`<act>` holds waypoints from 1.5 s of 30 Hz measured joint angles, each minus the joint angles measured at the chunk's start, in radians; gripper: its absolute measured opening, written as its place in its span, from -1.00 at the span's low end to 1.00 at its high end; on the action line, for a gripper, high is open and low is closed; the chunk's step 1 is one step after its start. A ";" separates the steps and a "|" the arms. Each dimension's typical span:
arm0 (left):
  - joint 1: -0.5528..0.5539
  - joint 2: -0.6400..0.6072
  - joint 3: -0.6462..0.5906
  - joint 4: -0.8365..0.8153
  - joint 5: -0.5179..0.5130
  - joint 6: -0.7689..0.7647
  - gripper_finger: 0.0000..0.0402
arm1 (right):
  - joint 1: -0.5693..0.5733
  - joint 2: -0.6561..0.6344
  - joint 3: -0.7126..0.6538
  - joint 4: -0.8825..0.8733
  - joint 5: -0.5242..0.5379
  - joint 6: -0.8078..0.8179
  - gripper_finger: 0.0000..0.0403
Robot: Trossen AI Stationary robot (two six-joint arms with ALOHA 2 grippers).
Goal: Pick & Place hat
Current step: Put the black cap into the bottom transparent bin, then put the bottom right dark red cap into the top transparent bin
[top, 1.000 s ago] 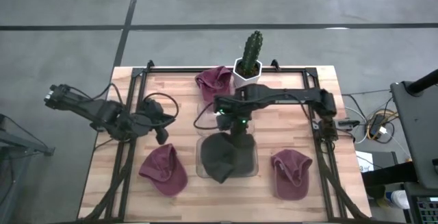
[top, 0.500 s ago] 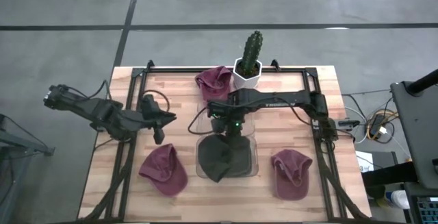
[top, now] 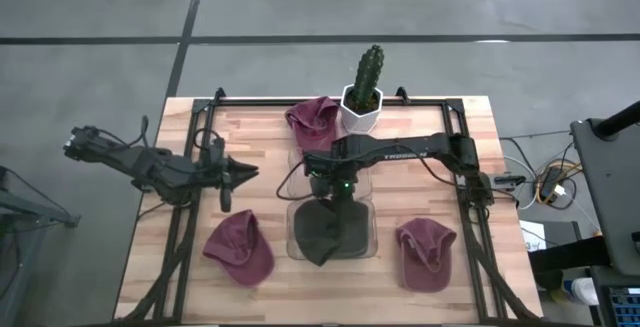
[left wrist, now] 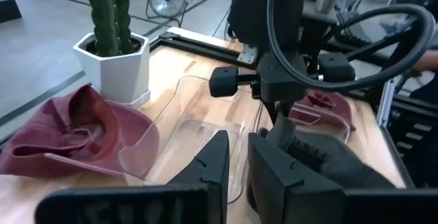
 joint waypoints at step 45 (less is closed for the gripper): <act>0.000 -0.019 -0.080 0.086 0.047 -0.029 -0.76 | 0.145 -0.486 -0.148 -0.323 0.161 0.537 -0.16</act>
